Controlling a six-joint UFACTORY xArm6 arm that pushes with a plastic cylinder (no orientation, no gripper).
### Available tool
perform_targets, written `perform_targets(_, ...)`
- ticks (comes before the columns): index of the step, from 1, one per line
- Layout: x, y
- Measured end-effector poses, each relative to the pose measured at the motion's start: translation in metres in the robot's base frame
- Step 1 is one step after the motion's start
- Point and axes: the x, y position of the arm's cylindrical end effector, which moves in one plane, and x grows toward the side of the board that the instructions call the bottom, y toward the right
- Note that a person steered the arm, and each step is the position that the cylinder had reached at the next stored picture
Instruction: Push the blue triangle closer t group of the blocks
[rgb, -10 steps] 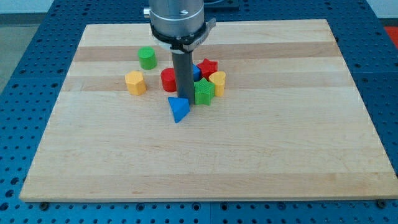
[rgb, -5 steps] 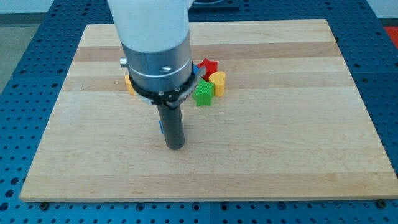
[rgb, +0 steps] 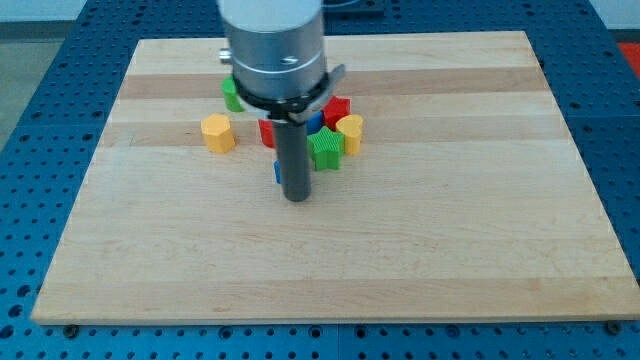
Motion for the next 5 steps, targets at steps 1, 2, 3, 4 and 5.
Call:
perform_targets(1,0.0,0.002)
perform_targets(2,-0.003,-0.013)
perform_targets(3,-0.015,-0.016)
perform_targets(4,-0.024,-0.016)
perform_targets(5,-0.035,-0.016)
